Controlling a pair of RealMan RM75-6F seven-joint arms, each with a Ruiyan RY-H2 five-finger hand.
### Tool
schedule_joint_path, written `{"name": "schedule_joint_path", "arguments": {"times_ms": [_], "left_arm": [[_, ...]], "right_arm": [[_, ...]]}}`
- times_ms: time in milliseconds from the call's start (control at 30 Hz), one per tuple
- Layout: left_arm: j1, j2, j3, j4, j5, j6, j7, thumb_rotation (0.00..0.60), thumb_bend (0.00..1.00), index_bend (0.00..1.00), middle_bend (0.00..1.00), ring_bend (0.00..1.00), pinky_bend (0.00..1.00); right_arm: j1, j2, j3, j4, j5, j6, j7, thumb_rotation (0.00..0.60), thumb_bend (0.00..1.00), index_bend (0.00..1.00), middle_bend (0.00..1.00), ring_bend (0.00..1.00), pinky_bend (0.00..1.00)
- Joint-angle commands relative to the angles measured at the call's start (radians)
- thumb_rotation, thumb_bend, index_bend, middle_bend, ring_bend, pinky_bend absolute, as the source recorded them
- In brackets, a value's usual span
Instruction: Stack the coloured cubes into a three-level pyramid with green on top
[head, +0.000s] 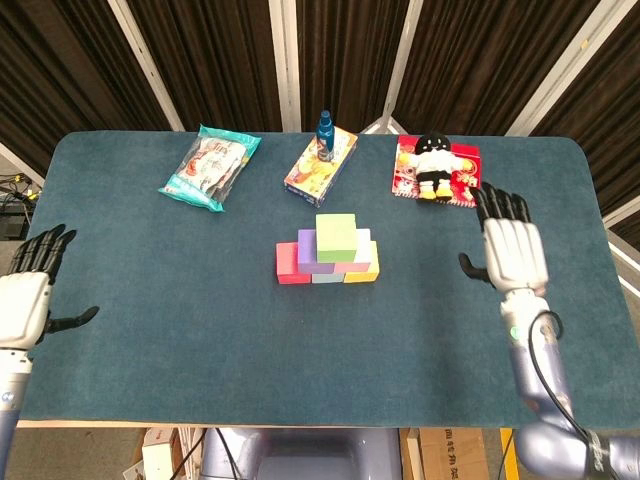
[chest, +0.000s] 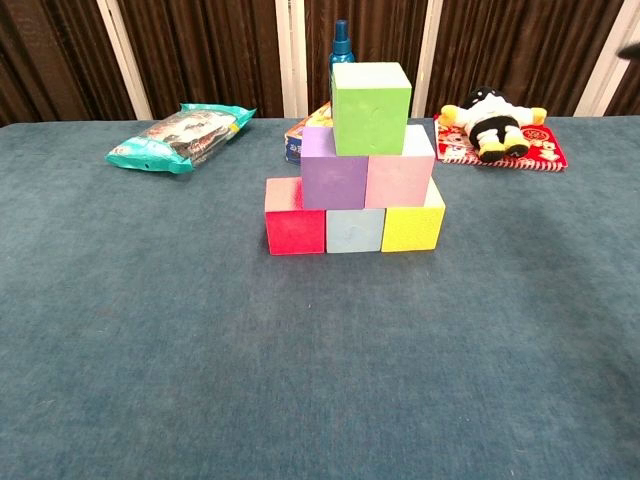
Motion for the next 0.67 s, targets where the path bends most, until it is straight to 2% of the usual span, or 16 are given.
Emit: {"name": "schedule_joint_path", "arguments": {"times_ms": [33,100,233,467,667], "left_arm": [[0.049,-0.021,0.035,0.069,0.037,0.044,-0.046,0.6,0.11,0.0,0.0,0.0,0.0],[0.074,-0.035,0.048,0.108,0.056,0.068,-0.072,0.6,0.11,0.0,0.0,0.0,0.0],[0.105,-0.061,0.074,0.185,0.086,0.093,-0.082,0.6,0.11,0.0,0.0,0.0,0.0],[0.122,-0.079,0.082,0.258,0.086,0.084,-0.058,0.6,0.1,0.0,0.0,0.0,0.0],[0.129,-0.081,0.078,0.276,0.088,0.077,-0.073,0.6,0.1,0.0,0.0,0.0,0.0]], "right_arm": [[-0.203,-0.073,-0.184,0.1,-0.268,0.087,0.188,0.6,0.34,0.0,0.0,0.0,0.0],[-0.255,-0.101,-0.232,0.152,-0.338,0.108,0.231,0.6,0.34,0.0,0.0,0.0,0.0],[-0.314,-0.133,-0.275,0.24,-0.423,0.125,0.294,0.6,0.34,0.0,0.0,0.0,0.0],[-0.37,-0.17,-0.297,0.353,-0.511,0.125,0.352,0.6,0.34,0.0,0.0,0.0,0.0],[-0.385,-0.184,-0.295,0.377,-0.562,0.109,0.345,0.6,0.34,0.0,0.0,0.0,0.0]]}}
